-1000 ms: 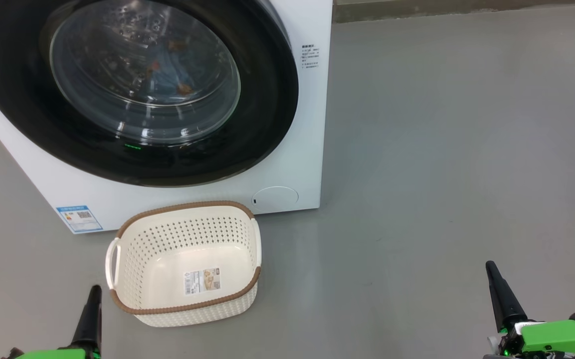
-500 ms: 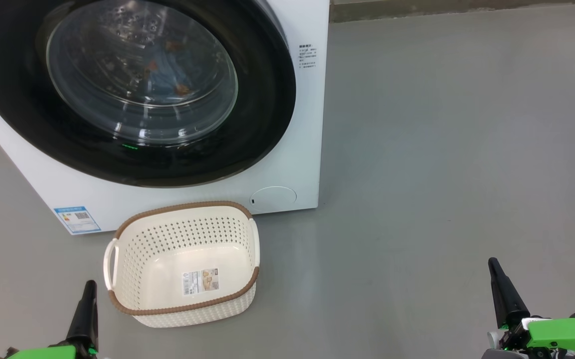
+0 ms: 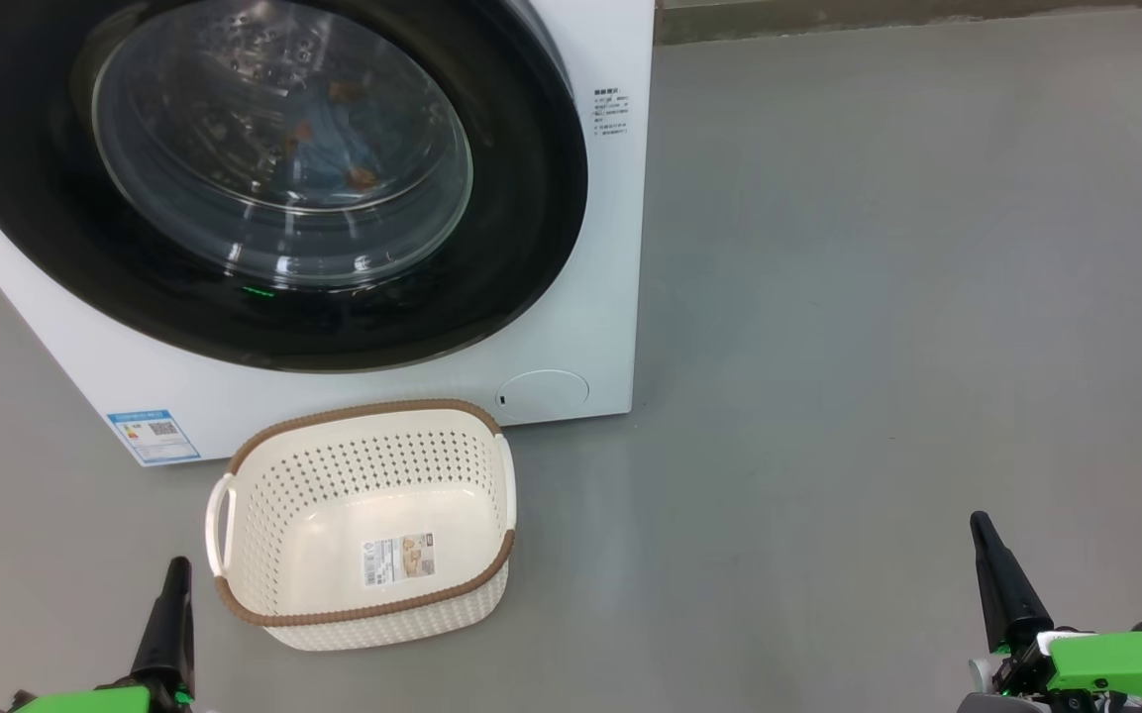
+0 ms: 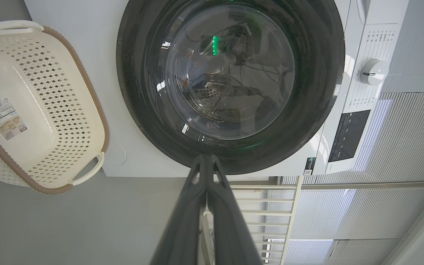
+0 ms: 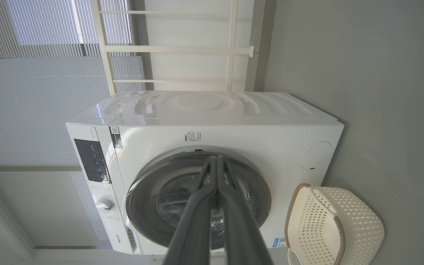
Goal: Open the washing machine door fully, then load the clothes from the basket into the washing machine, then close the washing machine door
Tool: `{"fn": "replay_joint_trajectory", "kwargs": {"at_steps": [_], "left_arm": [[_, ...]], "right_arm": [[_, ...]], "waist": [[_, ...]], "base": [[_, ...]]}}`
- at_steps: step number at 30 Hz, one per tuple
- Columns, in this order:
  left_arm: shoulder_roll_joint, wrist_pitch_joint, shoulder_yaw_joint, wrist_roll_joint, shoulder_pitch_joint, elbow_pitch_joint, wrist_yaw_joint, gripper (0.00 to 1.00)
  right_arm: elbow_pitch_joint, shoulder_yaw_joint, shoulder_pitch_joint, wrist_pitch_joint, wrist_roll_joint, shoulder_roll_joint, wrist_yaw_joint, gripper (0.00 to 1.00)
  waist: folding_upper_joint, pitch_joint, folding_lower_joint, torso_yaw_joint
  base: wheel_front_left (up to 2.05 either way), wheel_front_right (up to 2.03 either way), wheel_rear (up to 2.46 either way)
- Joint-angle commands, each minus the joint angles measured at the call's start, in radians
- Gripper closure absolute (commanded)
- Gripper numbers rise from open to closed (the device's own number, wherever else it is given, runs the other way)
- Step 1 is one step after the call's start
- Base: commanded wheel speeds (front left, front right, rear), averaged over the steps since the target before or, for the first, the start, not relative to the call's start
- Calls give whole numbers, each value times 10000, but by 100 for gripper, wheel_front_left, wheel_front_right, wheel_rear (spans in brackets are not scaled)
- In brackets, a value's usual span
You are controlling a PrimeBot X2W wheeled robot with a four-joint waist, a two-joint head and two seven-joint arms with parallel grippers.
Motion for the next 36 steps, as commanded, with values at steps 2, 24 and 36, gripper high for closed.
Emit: {"fn": "replay_joint_trajectory", "kwargs": {"at_steps": [2, 24, 36], "left_arm": [[130, 69, 349, -29, -394, -195, -105, 100], [106, 96, 383, 0, -396, -194, -105, 100], [94, 110, 399, 13, -398, -193, -105, 100]], "right_arm": [[-249, 172, -418, 50, 1, -66, 16, 100], [-246, 126, -422, 87, -37, -35, 16, 100], [-245, 104, -424, 104, -55, -19, 16, 100]], "waist": [[0, 0, 0, 1], [0, 0, 0, 1], [0, 0, 0, 1]], "base": [[0, 0, 0], [0, 0, 0], [0, 0, 0]]}}
